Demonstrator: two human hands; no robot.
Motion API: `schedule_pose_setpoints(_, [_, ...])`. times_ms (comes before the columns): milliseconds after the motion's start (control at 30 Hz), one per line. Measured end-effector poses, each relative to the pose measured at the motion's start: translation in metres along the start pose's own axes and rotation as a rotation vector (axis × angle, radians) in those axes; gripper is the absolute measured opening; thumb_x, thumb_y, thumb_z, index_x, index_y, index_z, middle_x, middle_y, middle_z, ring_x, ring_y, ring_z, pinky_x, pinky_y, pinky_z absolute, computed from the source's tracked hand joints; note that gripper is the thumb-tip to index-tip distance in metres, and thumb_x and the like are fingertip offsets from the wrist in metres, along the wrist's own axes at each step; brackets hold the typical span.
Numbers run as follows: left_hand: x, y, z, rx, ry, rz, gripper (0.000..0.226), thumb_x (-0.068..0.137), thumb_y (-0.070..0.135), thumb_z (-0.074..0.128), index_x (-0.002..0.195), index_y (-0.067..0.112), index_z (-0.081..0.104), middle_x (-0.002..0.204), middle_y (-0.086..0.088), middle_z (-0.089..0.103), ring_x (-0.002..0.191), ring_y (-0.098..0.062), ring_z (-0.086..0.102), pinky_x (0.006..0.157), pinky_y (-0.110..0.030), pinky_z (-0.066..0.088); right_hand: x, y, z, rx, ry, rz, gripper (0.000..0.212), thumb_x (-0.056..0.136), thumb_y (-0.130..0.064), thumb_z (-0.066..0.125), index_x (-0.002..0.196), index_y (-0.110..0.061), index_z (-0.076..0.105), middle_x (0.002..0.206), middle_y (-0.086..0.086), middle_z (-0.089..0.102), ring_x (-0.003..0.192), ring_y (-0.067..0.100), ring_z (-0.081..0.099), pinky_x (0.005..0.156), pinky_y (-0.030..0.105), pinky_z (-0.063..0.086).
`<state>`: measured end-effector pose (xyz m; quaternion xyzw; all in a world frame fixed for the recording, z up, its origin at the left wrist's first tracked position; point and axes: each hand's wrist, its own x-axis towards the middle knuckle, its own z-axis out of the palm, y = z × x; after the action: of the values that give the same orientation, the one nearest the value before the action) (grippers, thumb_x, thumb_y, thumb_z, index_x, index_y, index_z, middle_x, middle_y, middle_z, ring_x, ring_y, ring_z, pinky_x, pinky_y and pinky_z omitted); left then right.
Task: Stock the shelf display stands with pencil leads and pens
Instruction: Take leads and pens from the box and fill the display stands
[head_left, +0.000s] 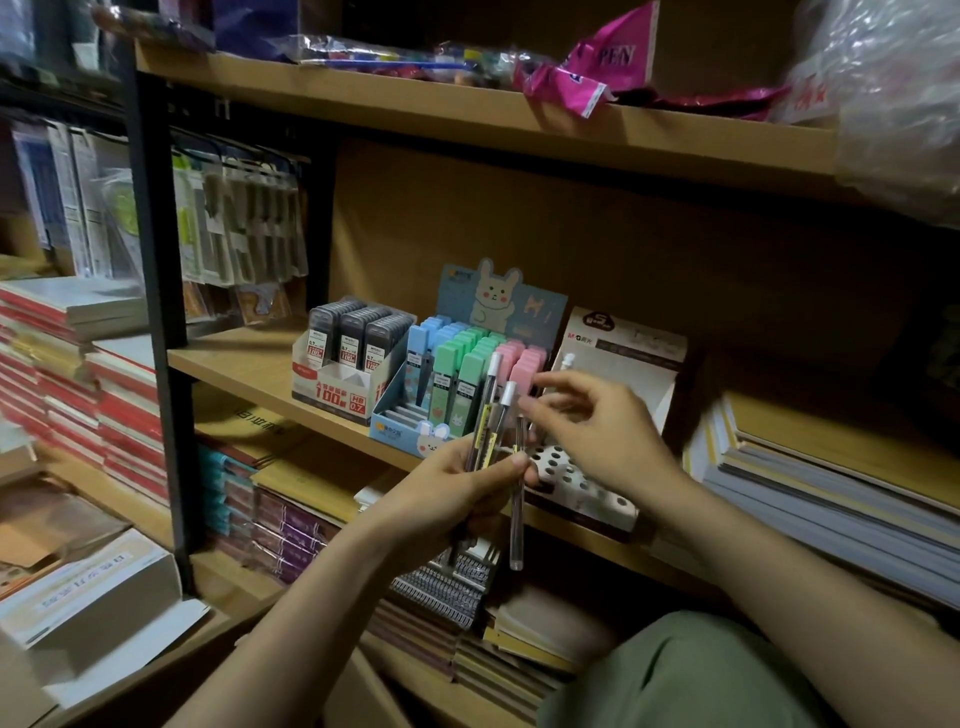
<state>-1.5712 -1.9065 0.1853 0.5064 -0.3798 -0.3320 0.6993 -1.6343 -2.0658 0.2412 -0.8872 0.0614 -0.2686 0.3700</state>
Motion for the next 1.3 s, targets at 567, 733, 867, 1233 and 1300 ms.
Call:
schedule_pose_setpoints(567, [0.0, 0.0, 0.008, 0.113, 0.251, -0.096, 0.031, 0.095, 0.031, 0.057, 0.111, 0.005, 0.055, 0.053, 0.011, 0.045, 0.045, -0.003, 0.039, 0.042, -0.016, 0.032, 0.009, -0.013, -0.024, 0.342, 0.094, -0.026, 0.024, 0.084, 0.0, 0.069, 0.102, -0.016, 0.067, 0.095, 0.013, 0.069, 0.076, 0.02, 0.072, 0.067, 0.028, 0.06])
schedule_pose_setpoints(733, [0.0, 0.004, 0.005, 0.023, 0.328, -0.14, 0.04, 0.098, 0.046, 0.046, 0.11, 0.008, 0.053, 0.067, 0.007, 0.056, 0.042, -0.002, 0.04, 0.042, -0.019, 0.03, 0.027, -0.007, -0.042, 0.227, 0.247, -0.135, 0.024, 0.086, -0.003, 0.069, 0.1, -0.023, 0.064, 0.092, 0.001, 0.068, 0.08, 0.014, 0.072, 0.068, 0.025, 0.059])
schedule_pose_setpoints(867, [-0.003, 0.007, 0.009, -0.062, 0.314, -0.207, 0.026, 0.102, 0.037, 0.042, 0.1, 0.014, 0.055, 0.056, 0.009, 0.056, 0.041, -0.004, 0.042, 0.039, -0.019, 0.031, 0.029, 0.01, -0.03, 0.211, 0.271, -0.058, 0.025, 0.087, -0.003, 0.068, 0.104, -0.02, 0.063, 0.095, 0.002, 0.066, 0.08, 0.014, 0.071, 0.068, 0.025, 0.06])
schedule_pose_setpoints(1233, [-0.001, 0.004, 0.008, -0.139, 0.274, -0.195, 0.026, 0.103, 0.023, 0.04, 0.123, 0.014, 0.055, 0.077, 0.002, 0.061, 0.061, -0.007, 0.05, 0.051, -0.019, 0.042, 0.035, 0.012, -0.017, -0.062, 0.264, -0.167, 0.028, 0.084, -0.012, 0.073, 0.109, -0.023, 0.068, 0.094, -0.005, 0.068, 0.081, 0.008, 0.068, 0.072, 0.026, 0.058])
schedule_pose_setpoints(1300, [-0.001, 0.003, 0.008, -0.111, 0.259, -0.196, 0.025, 0.104, 0.025, 0.038, 0.116, 0.014, 0.057, 0.074, 0.004, 0.06, 0.058, -0.005, 0.052, 0.05, -0.018, 0.044, 0.034, 0.01, -0.013, -0.146, 0.249, -0.196, 0.028, 0.083, -0.014, 0.075, 0.108, -0.025, 0.068, 0.091, -0.008, 0.067, 0.08, 0.003, 0.066, 0.072, 0.022, 0.057])
